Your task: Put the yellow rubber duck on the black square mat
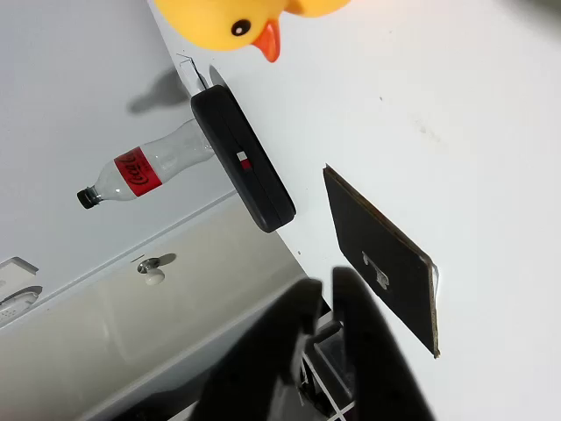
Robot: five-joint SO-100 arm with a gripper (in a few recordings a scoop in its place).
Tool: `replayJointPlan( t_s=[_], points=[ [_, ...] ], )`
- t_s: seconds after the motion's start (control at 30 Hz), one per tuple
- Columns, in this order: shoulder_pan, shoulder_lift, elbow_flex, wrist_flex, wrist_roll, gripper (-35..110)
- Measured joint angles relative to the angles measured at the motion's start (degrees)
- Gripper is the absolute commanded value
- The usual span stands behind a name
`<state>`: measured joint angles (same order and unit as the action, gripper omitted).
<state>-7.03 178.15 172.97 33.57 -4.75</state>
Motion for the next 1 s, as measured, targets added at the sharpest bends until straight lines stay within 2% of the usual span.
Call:
replayJointPlan(
  t_s=[0.7, 1.0],
  points=[
    [0.0, -1.1, -0.3, -0.5, 0.0, 1],
    [0.0, -25.8, -17.6, -0.5, 0.0, 1]
  ],
)
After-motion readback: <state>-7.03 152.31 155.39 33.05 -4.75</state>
